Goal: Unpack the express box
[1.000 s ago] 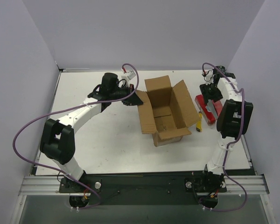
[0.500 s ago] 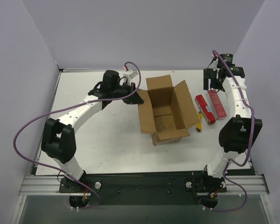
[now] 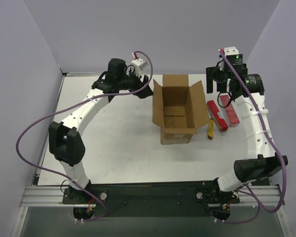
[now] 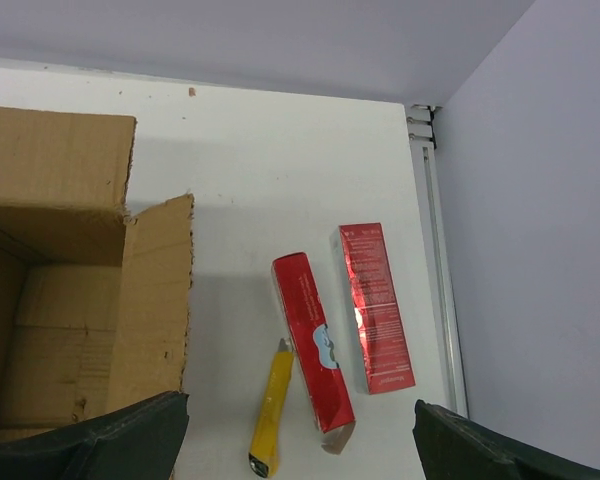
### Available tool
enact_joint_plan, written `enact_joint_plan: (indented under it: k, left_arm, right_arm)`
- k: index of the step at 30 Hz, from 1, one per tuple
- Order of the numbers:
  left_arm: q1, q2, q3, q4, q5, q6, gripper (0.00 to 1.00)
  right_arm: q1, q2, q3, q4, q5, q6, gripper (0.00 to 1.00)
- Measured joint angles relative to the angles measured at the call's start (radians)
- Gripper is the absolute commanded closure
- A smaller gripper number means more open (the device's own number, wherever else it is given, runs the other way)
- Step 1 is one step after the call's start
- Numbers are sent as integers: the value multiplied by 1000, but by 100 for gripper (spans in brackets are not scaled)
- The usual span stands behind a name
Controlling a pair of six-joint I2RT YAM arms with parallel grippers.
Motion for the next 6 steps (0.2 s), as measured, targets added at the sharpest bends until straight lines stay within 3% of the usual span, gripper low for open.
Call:
enact_joint_plan:
  k: [6]
  left_arm:
    - [85, -24, -29, -50, -43, 39, 23]
  right_arm:
    - [-1, -1, 68, -35, -11, 53, 0]
